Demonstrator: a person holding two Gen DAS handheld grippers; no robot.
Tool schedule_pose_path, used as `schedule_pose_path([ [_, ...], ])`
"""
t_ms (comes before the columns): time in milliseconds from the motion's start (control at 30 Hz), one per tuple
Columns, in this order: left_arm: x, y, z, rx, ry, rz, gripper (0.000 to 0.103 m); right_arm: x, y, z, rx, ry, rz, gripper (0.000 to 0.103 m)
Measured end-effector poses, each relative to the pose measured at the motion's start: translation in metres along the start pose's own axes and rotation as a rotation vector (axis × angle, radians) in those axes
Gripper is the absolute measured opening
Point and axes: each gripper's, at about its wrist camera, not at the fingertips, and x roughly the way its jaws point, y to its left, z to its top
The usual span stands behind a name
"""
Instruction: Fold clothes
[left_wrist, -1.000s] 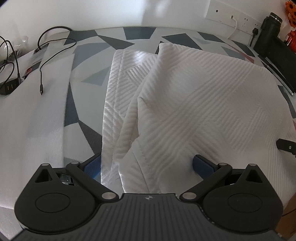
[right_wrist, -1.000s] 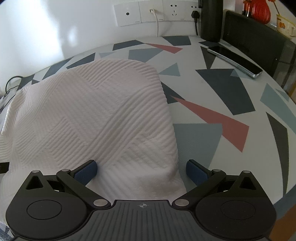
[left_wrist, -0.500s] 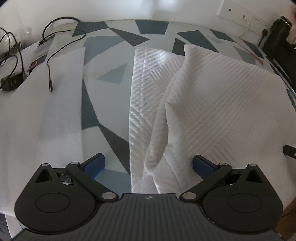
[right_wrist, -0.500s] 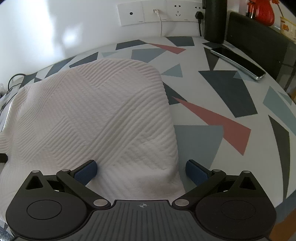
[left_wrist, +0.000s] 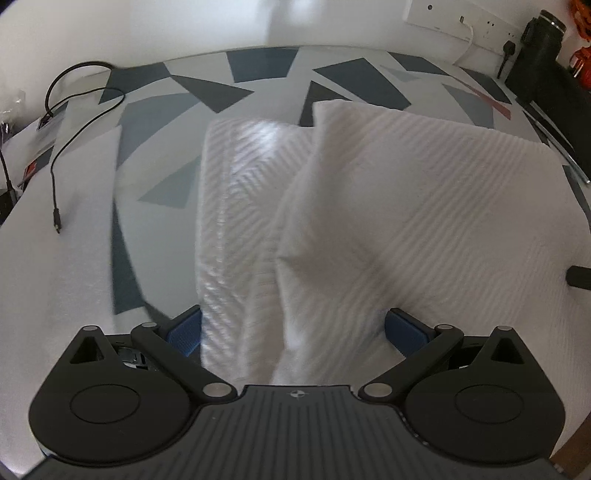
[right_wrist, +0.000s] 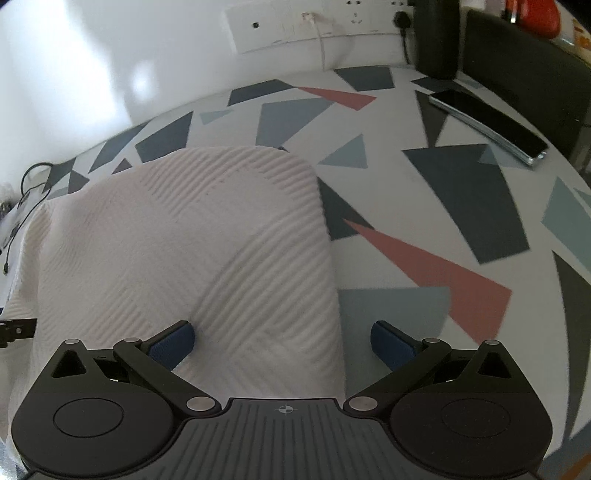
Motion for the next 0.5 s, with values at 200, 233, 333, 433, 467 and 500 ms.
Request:
schedule_pose_path([
  [200, 0.000, -0.018, -0.001, -0.052, 0.018, 0.001, 0.102, 0.006, 0.006, 0.005, -0.046, 0.011, 0.001, 0.102],
  [233, -0.001, -0.021, -0.003, -0.056, 0.019, -0.001, 0.102, 0.007, 0.004, 0.006, -0.047, 0.015, 0.000, 0.102],
  [333, -0.002, -0.032, -0.006, -0.060, 0.022, -0.002, 0.102, 0.010, -0.003, 0.010, -0.052, 0.027, 0.002, 0.102],
  [433, -0.003, -0.038, -0.008, -0.067, 0.017, 0.011, 0.103, 0.012, -0.007, 0.012, -0.079, 0.034, 0.013, 0.102],
  [467, -0.002, -0.039, -0.008, -0.067, 0.015, 0.015, 0.103, 0.013, -0.007, 0.013, -0.092, 0.034, 0.013, 0.102],
  [500, -0.002, -0.039, -0.008, -0.067, 0.016, 0.016, 0.103, 0.013, -0.006, 0.013, -0.100, 0.032, 0.010, 0.102],
])
